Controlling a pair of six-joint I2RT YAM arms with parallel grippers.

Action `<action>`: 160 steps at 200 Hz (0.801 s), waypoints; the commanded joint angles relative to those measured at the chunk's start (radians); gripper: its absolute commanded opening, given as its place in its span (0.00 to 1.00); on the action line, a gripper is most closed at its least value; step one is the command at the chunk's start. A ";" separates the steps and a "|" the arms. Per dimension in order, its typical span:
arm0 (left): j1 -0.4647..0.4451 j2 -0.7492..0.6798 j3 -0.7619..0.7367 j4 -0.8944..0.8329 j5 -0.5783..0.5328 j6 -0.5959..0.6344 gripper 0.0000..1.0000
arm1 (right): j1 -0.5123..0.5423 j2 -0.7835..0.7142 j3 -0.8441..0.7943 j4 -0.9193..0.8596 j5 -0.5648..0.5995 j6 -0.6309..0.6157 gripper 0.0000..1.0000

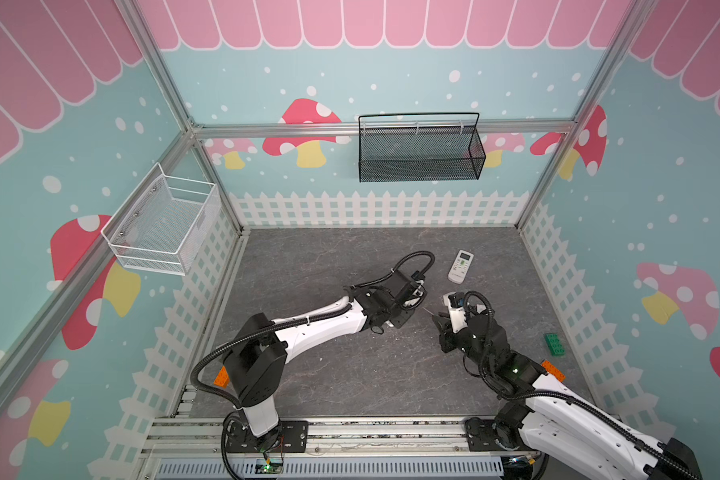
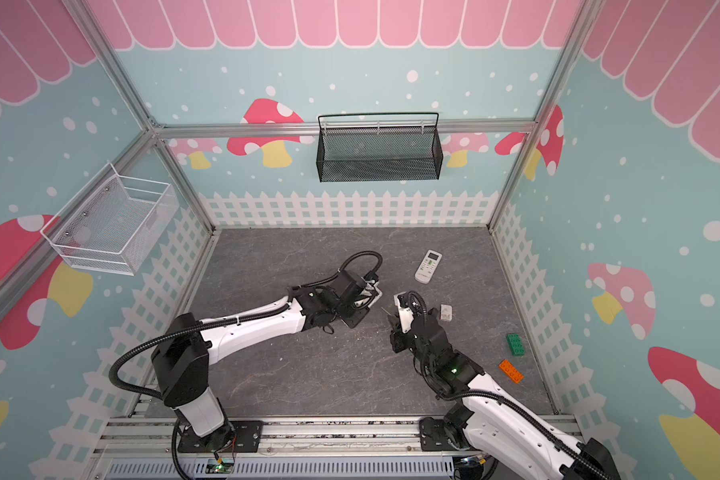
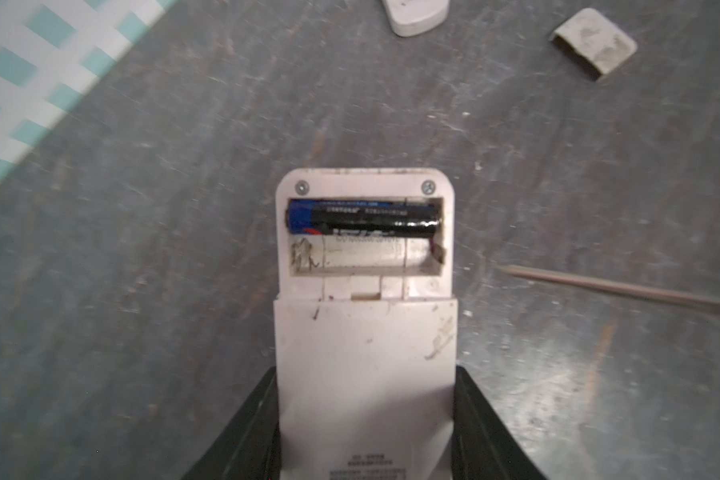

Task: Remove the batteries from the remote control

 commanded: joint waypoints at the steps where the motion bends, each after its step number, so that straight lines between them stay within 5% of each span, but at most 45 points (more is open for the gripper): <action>1: -0.017 0.070 0.024 -0.040 0.062 -0.278 0.00 | -0.004 -0.011 0.066 -0.178 0.052 0.123 0.00; 91: -0.036 0.263 0.146 -0.066 0.115 -0.409 0.20 | -0.021 0.012 0.039 -0.317 0.047 0.270 0.00; 130: -0.009 0.296 0.138 -0.038 0.170 -0.437 0.50 | -0.066 0.039 -0.001 -0.292 0.036 0.288 0.00; 160: 0.017 0.305 0.133 -0.027 0.186 -0.458 0.72 | -0.163 0.038 -0.054 -0.202 -0.082 0.287 0.00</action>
